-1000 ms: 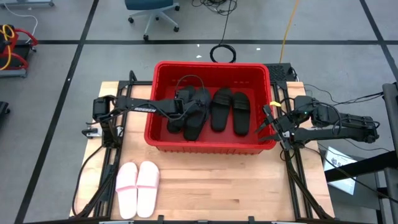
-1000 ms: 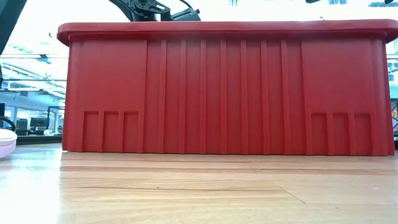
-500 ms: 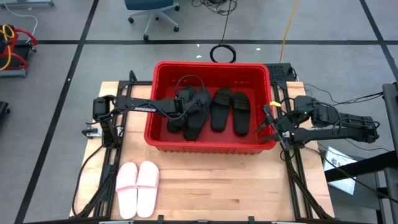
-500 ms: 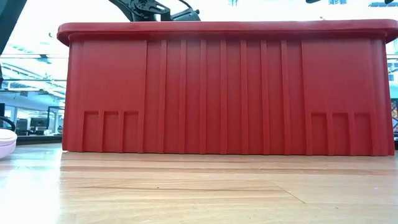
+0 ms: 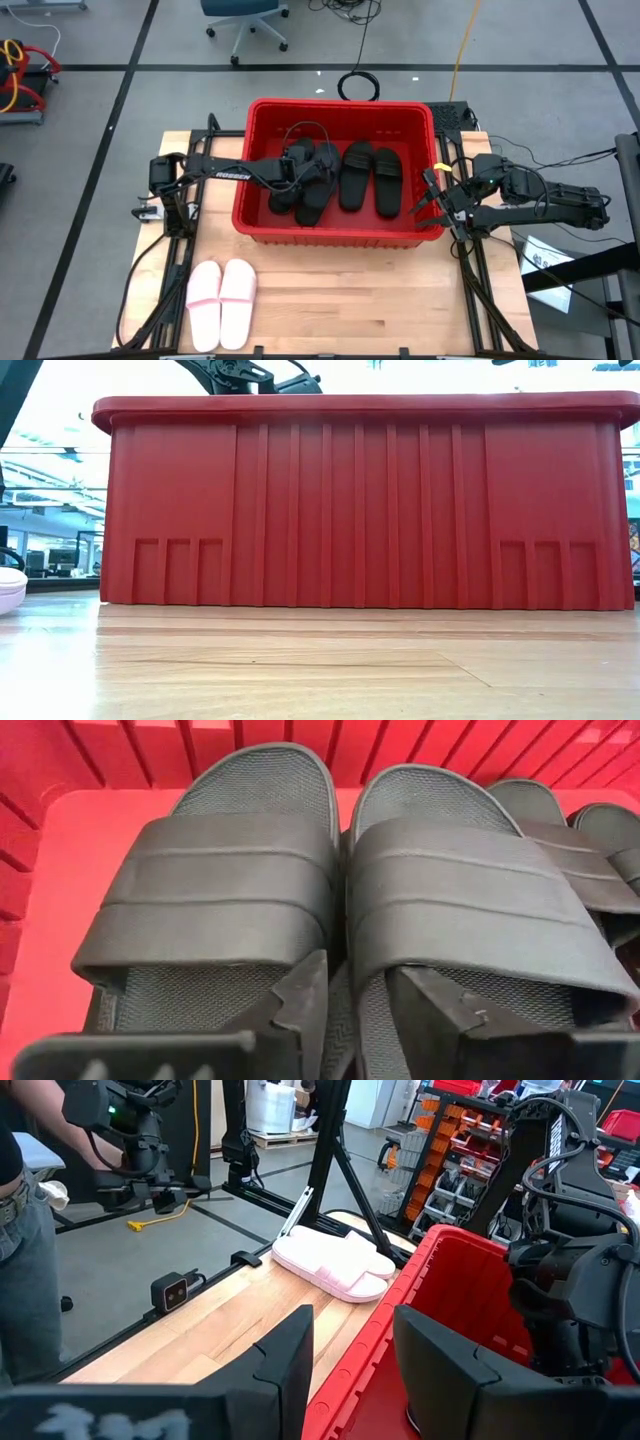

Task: Pick and place slides into bin
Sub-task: Put the black slide into the red bin, then put the pink slide into the red bin

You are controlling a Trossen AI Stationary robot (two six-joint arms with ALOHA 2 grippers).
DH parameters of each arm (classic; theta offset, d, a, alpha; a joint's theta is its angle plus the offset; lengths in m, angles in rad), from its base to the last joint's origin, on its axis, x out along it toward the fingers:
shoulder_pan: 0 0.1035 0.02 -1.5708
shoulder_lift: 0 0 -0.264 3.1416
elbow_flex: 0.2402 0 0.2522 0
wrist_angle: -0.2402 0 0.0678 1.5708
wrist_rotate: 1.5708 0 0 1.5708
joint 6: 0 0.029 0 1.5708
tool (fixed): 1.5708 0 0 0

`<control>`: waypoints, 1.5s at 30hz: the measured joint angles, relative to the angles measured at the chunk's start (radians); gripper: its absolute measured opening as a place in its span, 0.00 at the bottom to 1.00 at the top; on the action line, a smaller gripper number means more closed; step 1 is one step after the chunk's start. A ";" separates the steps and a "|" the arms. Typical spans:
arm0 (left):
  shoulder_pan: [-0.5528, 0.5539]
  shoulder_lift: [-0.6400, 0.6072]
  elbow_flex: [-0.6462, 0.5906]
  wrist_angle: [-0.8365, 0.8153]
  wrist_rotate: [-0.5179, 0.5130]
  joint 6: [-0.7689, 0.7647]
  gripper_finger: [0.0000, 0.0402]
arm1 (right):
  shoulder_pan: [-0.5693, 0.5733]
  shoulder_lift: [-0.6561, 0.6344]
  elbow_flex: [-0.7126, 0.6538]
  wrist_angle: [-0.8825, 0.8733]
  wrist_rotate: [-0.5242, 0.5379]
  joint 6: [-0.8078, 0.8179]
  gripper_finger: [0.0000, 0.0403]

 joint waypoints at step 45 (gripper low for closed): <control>-0.276 -0.516 0.000 -0.106 0.109 0.862 0.38 | 0.000 0.000 0.000 0.000 -0.004 0.030 0.32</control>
